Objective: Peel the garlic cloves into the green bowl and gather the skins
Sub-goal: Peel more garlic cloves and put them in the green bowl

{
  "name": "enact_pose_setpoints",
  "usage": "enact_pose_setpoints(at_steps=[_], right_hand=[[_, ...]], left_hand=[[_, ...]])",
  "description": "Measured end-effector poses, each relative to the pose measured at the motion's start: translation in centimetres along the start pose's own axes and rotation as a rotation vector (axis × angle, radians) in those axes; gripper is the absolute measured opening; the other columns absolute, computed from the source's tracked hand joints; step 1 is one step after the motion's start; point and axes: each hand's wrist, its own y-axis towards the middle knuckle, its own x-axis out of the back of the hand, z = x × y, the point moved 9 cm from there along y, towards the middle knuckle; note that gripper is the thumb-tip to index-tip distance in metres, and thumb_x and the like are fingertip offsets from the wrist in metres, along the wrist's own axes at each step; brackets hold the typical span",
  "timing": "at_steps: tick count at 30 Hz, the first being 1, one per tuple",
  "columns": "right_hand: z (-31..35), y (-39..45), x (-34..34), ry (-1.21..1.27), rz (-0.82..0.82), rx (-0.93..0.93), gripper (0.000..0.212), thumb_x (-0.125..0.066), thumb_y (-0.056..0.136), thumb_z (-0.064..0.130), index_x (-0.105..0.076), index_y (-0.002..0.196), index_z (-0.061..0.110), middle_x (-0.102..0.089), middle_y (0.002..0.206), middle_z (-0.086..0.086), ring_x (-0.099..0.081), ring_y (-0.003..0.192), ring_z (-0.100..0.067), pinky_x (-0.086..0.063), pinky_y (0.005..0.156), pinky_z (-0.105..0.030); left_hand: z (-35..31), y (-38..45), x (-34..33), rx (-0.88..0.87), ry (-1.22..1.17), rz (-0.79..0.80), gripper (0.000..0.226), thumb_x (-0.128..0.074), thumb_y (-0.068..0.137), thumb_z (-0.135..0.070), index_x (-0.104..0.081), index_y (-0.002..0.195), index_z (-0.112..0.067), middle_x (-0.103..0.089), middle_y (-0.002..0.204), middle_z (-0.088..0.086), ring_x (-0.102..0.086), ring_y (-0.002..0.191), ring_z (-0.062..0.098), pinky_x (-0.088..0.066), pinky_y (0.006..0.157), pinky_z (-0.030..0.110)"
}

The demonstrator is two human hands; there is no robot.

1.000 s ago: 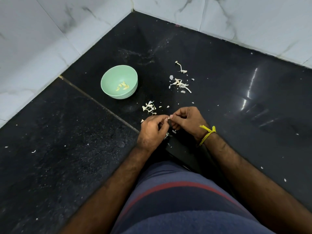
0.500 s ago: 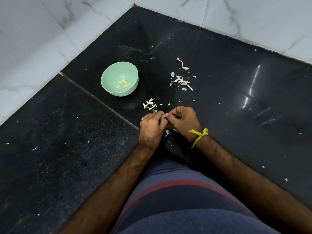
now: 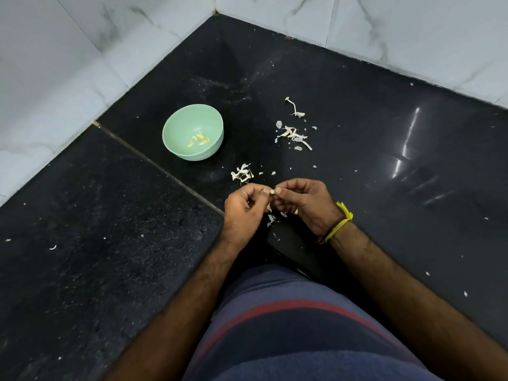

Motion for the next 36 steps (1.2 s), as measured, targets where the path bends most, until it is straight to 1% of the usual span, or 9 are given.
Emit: enact_pose_setpoints(at_steps=[3,8,12,17,21,25,30,33,36], right_hand=[[0.2,0.1,0.0,-0.012,0.06,-0.037,0.019,-0.077,0.073,0.012,-0.071,0.088,0.001,-0.073,0.076,-0.014,-0.069,0.064,-0.018,-0.058,0.062,-0.026],[0.4,0.1,-0.1,-0.015,0.119,-0.081,0.019,-0.073,0.075,0.011,-0.069,0.091,0.0,-0.072,0.075,-0.011,-0.068,0.064,-0.017,-0.059,0.064,-0.025],[0.6,0.0,-0.4,-0.01,0.129,-0.095,0.008,-0.07,0.083,0.004,-0.069,0.091,0.0,-0.071,0.074,-0.011,-0.068,0.063,-0.017,-0.058,0.063,-0.025],[1.0,0.3,-0.9,0.034,0.099,-0.061,0.01,-0.071,0.083,0.004,-0.068,0.093,0.001,-0.071,0.074,-0.012,-0.068,0.061,-0.017,-0.058,0.06,-0.026],[1.5,0.0,-0.5,-0.093,-0.035,0.128,0.012,-0.075,0.082,0.008,-0.071,0.089,-0.001,-0.071,0.075,-0.016,-0.067,0.065,-0.018,-0.058,0.063,-0.027],[2.9,-0.7,-0.4,-0.45,-0.149,0.396,0.01,-0.075,0.085,0.007,-0.076,0.094,0.006,-0.074,0.086,-0.008,-0.071,0.08,-0.016,-0.06,0.076,-0.033],[5.0,-2.3,-2.3,-0.994,-0.216,0.845,0.015,-0.078,0.08,0.013,-0.078,0.096,0.011,-0.069,0.096,-0.003,-0.062,0.089,-0.019,-0.05,0.081,-0.027],[5.7,-2.4,-2.2,-0.946,-0.23,0.847,0.016,-0.078,0.08,0.011,-0.077,0.096,0.011,-0.072,0.089,-0.001,-0.064,0.082,-0.013,-0.05,0.079,-0.021],[5.3,-1.8,-2.1,-0.787,-0.182,0.725,0.011,-0.078,0.081,0.007,-0.077,0.092,0.009,-0.074,0.086,0.001,-0.069,0.079,-0.008,-0.056,0.074,-0.024]], left_hand=[[-0.9,-0.1,-0.2,-0.038,-0.036,0.045,0.011,-0.073,0.092,-0.02,-0.076,0.093,-0.01,-0.075,0.078,0.001,-0.067,0.071,0.014,-0.058,0.074,0.037],[-0.6,-0.1,-0.4,-0.002,-0.158,0.088,0.007,-0.07,0.092,-0.005,-0.075,0.095,-0.001,-0.074,0.082,0.003,-0.063,0.072,0.012,-0.054,0.069,0.025],[-0.6,-0.4,-0.2,-0.029,-0.145,0.041,0.007,-0.071,0.093,-0.01,-0.076,0.095,-0.005,-0.075,0.084,0.01,-0.063,0.073,0.017,-0.056,0.07,0.032],[-0.8,-0.4,-0.4,-0.029,-0.086,-0.055,0.013,-0.063,0.091,-0.027,-0.069,0.091,-0.015,-0.069,0.077,0.001,-0.059,0.069,0.012,-0.054,0.069,0.037],[0.5,-0.2,-1.1,0.092,-0.15,-0.033,0.021,-0.058,0.094,-0.031,-0.065,0.095,-0.01,-0.06,0.073,0.012,-0.049,0.062,0.021,-0.047,0.058,0.035],[1.3,0.1,-1.1,0.166,-0.195,-0.068,0.025,-0.059,0.097,-0.028,-0.067,0.094,-0.004,-0.054,0.07,0.011,-0.044,0.058,0.014,-0.042,0.049,0.025],[1.4,0.5,-1.1,0.205,-0.209,-0.066,0.019,-0.057,0.101,-0.013,-0.065,0.092,0.001,-0.049,0.073,0.013,-0.04,0.056,0.014,-0.038,0.046,0.024],[1.1,0.6,-1.0,0.183,-0.189,-0.055,0.025,-0.058,0.101,-0.013,-0.061,0.094,0.01,-0.048,0.071,0.013,-0.038,0.056,0.016,-0.034,0.046,0.025],[0.7,0.8,-0.6,0.165,-0.155,-0.05,0.021,-0.061,0.098,-0.018,-0.066,0.091,0.002,-0.049,0.071,0.012,-0.041,0.061,0.02,-0.037,0.05,0.026]])
